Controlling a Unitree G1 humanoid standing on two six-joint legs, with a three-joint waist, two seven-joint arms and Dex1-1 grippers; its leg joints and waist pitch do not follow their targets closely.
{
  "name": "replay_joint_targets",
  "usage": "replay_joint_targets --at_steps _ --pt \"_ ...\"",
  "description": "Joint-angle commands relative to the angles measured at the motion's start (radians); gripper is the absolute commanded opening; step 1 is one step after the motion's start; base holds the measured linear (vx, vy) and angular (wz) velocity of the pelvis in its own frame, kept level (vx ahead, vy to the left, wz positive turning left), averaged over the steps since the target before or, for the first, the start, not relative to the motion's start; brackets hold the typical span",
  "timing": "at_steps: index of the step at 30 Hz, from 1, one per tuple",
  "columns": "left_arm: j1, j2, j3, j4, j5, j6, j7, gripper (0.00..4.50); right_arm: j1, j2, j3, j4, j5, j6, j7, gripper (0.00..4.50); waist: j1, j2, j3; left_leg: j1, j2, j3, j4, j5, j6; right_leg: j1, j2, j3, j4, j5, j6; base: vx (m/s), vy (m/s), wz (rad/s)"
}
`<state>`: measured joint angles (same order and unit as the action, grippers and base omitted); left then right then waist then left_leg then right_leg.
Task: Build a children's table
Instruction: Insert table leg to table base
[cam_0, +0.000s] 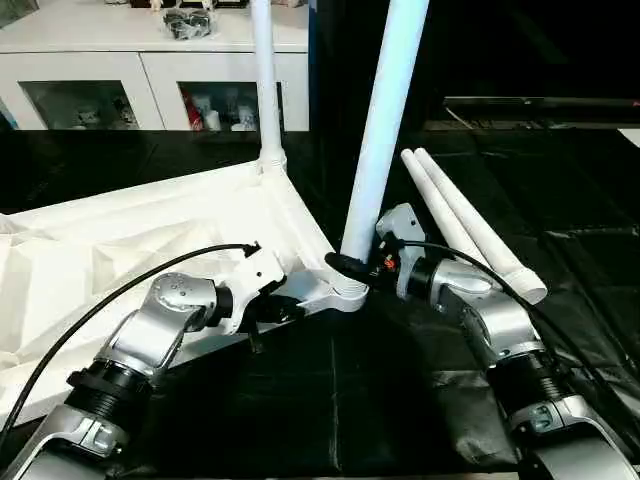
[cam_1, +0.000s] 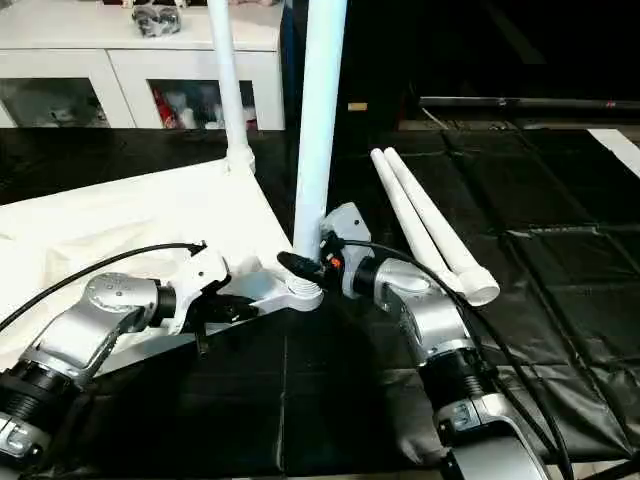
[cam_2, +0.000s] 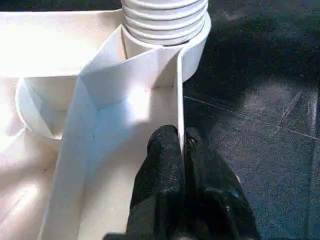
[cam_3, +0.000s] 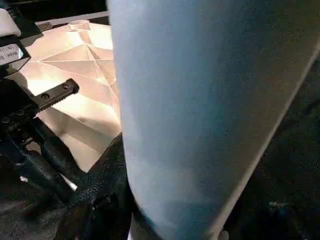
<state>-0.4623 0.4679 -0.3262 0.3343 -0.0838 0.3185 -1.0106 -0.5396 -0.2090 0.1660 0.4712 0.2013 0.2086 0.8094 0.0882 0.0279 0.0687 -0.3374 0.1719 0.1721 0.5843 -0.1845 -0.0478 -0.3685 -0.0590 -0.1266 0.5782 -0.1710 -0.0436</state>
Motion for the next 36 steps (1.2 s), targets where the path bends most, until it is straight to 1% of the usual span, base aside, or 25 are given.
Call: replay_joint_targets --at_steps 1,5,6,7,9,10,14,15,16,17,18,20,23,24,25,26,27,28,29,30,31,32,33,35,36 --pt "0.005 0.001 0.010 0.012 -0.009 -0.027 -0.024 0.00 0.020 -0.009 0.026 0.031 -0.028 0.035 0.008 1.93 0.000 -0.010 -0.057 0.005 0.064 -0.030 -0.072 -0.264 0.034 0.029 -0.115 0.073 -0.095 -0.502 -0.073 0.000 0.000 0.00" --pt "0.005 0.000 0.009 0.007 -0.008 -0.026 -0.025 0.00 0.013 0.004 0.015 0.047 -0.017 0.035 0.006 1.93 0.000 -0.010 -0.057 0.005 0.065 -0.029 -0.072 -0.257 0.035 0.028 -0.114 0.073 -0.094 -0.492 -0.080 0.000 0.000 0.00" --pt "0.006 0.000 0.009 0.004 -0.008 -0.026 -0.027 0.00 0.007 0.011 0.007 0.057 -0.009 0.039 0.003 1.93 0.001 -0.011 -0.059 0.005 0.065 -0.029 -0.072 -0.254 0.035 0.030 -0.115 0.073 -0.093 -0.492 -0.079 0.000 0.000 0.00" --pt "0.007 0.001 0.008 0.000 -0.009 -0.025 -0.029 0.00 0.001 0.016 -0.002 0.066 -0.002 0.046 0.001 1.93 0.000 -0.009 -0.058 0.005 0.065 -0.030 -0.072 -0.259 0.034 0.029 -0.116 0.073 -0.094 -0.500 -0.081 0.000 0.000 0.00" --pt "0.009 0.003 0.006 -0.006 -0.009 -0.025 -0.035 0.00 -0.007 0.022 -0.014 0.081 0.008 0.054 -0.001 1.93 0.000 -0.010 -0.058 0.006 0.066 -0.030 -0.073 -0.265 0.031 0.029 -0.115 0.073 -0.095 -0.506 -0.078 0.000 0.000 0.00" --pt "0.011 0.004 0.006 -0.010 -0.010 -0.024 -0.039 0.00 -0.011 0.023 -0.018 0.093 0.009 0.056 -0.001 1.93 0.000 -0.008 -0.058 0.006 0.066 -0.031 -0.073 -0.269 0.030 0.028 -0.117 0.073 -0.096 -0.507 -0.080 0.000 0.000 0.00" --pt "0.019 0.013 -0.002 -0.031 -0.017 -0.022 -0.067 0.00 -0.026 0.017 -0.022 0.146 0.010 0.087 0.009 1.93 -0.001 -0.006 -0.058 0.006 0.066 -0.032 -0.074 -0.281 0.025 0.029 -0.116 0.072 -0.096 -0.509 -0.082 0.000 0.000 0.00" --pt "0.021 0.016 -0.003 -0.037 -0.017 -0.020 -0.074 0.00 -0.032 0.018 -0.031 0.165 0.015 0.103 0.007 1.93 -0.002 -0.005 -0.057 0.008 0.067 -0.033 -0.075 -0.295 0.022 0.028 -0.116 0.072 -0.096 -0.516 -0.084 0.000 0.000 0.00" --pt "0.022 0.017 -0.003 -0.039 -0.017 -0.020 -0.075 0.00 -0.035 0.020 -0.040 0.176 0.021 0.114 0.005 1.93 -0.002 -0.005 -0.059 0.009 0.067 -0.033 -0.074 -0.299 0.020 0.028 -0.116 0.071 -0.097 -0.515 -0.085 0.000 0.000 0.00" --pt "0.021 0.018 -0.002 -0.039 -0.017 -0.019 -0.074 0.00 -0.038 0.023 -0.053 0.190 0.028 0.121 -0.002 1.93 -0.001 -0.003 -0.059 0.009 0.068 -0.033 -0.075 -0.300 0.018 0.028 -0.117 0.072 -0.097 -0.512 -0.086 0.000 0.000 0.00" --pt "0.021 0.018 -0.001 -0.038 -0.017 -0.019 -0.073 0.00 -0.040 0.024 -0.060 0.196 0.031 0.123 -0.004 1.93 -0.001 -0.005 -0.060 0.009 0.068 -0.033 -0.075 -0.297 0.017 0.029 -0.117 0.073 -0.095 -0.500 -0.090 0.000 0.000 0.00" --pt "0.016 0.018 0.005 -0.032 -0.015 -0.018 -0.065 0.00 -0.042 0.029 -0.089 0.217 0.051 0.134 -0.014 1.93 0.002 -0.002 -0.060 0.009 0.068 -0.033 -0.076 -0.296 0.016 0.029 -0.117 0.074 -0.094 -0.489 -0.095 0.000 0.000 0.00" --pt "0.008 0.017 0.013 -0.019 -0.013 -0.016 -0.054 0.00 -0.038 0.035 -0.127 0.242 0.087 0.149 -0.025 1.93 0.002 -0.002 -0.060 0.009 0.068 -0.032 -0.076 -0.300 0.016 0.029 -0.118 0.073 -0.096 -0.497 -0.097 0.000 0.000 0.00" --pt "0.007 0.018 0.015 -0.017 -0.012 -0.017 -0.053 0.00 -0.032 0.036 -0.137 0.245 0.095 0.149 -0.029 1.93 0.004 0.007 -0.059 0.010 0.068 -0.033 -0.076 -0.304 0.013 0.028 -0.117 0.072 -0.095 -0.495 -0.098 0.000 0.000 0.00" --pt "0.004 0.018 0.017 -0.014 -0.012 -0.017 -0.049 0.00 -0.025 0.038 -0.146 0.249 0.101 0.148 -0.032 1.93 0.003 0.003 -0.060 0.010 0.069 -0.033 -0.078 -0.308 0.012 0.028 -0.115 0.072 -0.095 -0.487 -0.098 0.000 0.000 0.00" --pt "0.004 0.018 0.017 -0.014 -0.012 -0.017 -0.049 0.00 -0.025 0.038 -0.146 0.249 0.101 0.148 -0.032 1.93 0.003 0.003 -0.060 0.010 0.069 -0.033 -0.078 -0.308 0.012 0.028 -0.115 0.072 -0.095 -0.487 -0.098 0.000 0.000 0.00" --pt "-0.003 0.016 0.028 -0.006 -0.013 -0.011 -0.036 0.00 0.008 0.047 -0.170 0.239 0.120 0.131 -0.035 1.93 0.004 0.016 -0.058 0.010 0.069 -0.035 -0.078 -0.326 0.006 0.027 -0.115 0.072 -0.095 -0.485 -0.102 0.000 0.000 0.00" --pt "-0.003 0.016 0.028 -0.006 -0.013 -0.011 -0.036 0.00 0.008 0.047 -0.170 0.239 0.120 0.131 -0.035 1.93 0.004 0.009 -0.059 0.012 0.069 -0.034 -0.079 -0.332 0.005 0.027 -0.116 0.073 -0.096 -0.482 -0.102 0.000 0.000 0.00" --pt "-0.008 0.014 0.034 0.001 -0.014 -0.011 -0.028 0.00 0.029 0.055 -0.186 0.227 0.134 0.115 -0.036 1.93 0.006 0.013 -0.059 0.011 0.069 -0.036 -0.079 -0.333 0.004 0.028 -0.116 0.072 -0.094 -0.481 -0.105 0.000 0.000 0.00" --pt "-0.011 0.012 0.039 0.006 -0.014 -0.011 -0.023 0.00 0.044 0.061 -0.194 0.219 0.140 0.104 -0.041 1.93 0.005 0.011 -0.059 0.012 0.069 -0.034 -0.080 -0.337 0.005 0.027 -0.115 0.072 -0.097 -0.485 -0.103 0.000 0.000 0.00" --pt "-0.011 0.012 0.039 0.006 -0.014 -0.011 -0.023 0.00 0.044 0.061 -0.194 0.219 0.140 0.104 -0.041 1.93 0.005 0.014 -0.058 0.013 0.069 -0.035 -0.080 -0.345 0.003 0.027 -0.116 0.071 -0.099 -0.493 -0.102 0.000 0.000 0.00" --pt "-0.015 0.010 0.043 0.012 -0.015 -0.011 -0.018 0.00 0.062 0.067 -0.198 0.212 0.139 0.083 -0.047 1.93 0.005 0.014 -0.058 0.013 0.069 -0.035 -0.080 -0.345 0.003 0.027 -0.116 0.071 -0.099 -0.493 -0.102 0.000 0.000 0.00" --pt "-0.017 0.008 0.046 0.017 -0.015 -0.012 -0.015 0.00 0.080 0.073 -0.201 0.204 0.139 0.062 -0.050 1.93 0.007 0.017 -0.058 0.014 0.067 -0.035 -0.079 -0.346 0.004 0.026 -0.116 0.071 -0.100 -0.501 -0.100 0.000 0.000 0.00" --pt "-0.019 0.007 0.049 0.021 -0.015 -0.013 -0.011 0.00 0.095 0.080 -0.203 0.196 0.140 0.046 -0.054 1.93 0.008 0.016 -0.057 0.013 0.066 -0.035 -0.080 -0.352 0.005 0.025 -0.117 0.070 -0.102 -0.521 -0.092 0.000 0.000 0.00" --pt "-0.022 0.005 0.056 0.025 -0.018 -0.010 -0.005 0.00 0.131 0.097 -0.211 0.175 0.144 0.003 -0.067 1.93 0.008 0.022 -0.055 0.014 0.066 -0.036 -0.081 -0.363 0.005 0.023 -0.116 0.069 -0.106 -0.537 -0.087 0.000 0.000 0.00"
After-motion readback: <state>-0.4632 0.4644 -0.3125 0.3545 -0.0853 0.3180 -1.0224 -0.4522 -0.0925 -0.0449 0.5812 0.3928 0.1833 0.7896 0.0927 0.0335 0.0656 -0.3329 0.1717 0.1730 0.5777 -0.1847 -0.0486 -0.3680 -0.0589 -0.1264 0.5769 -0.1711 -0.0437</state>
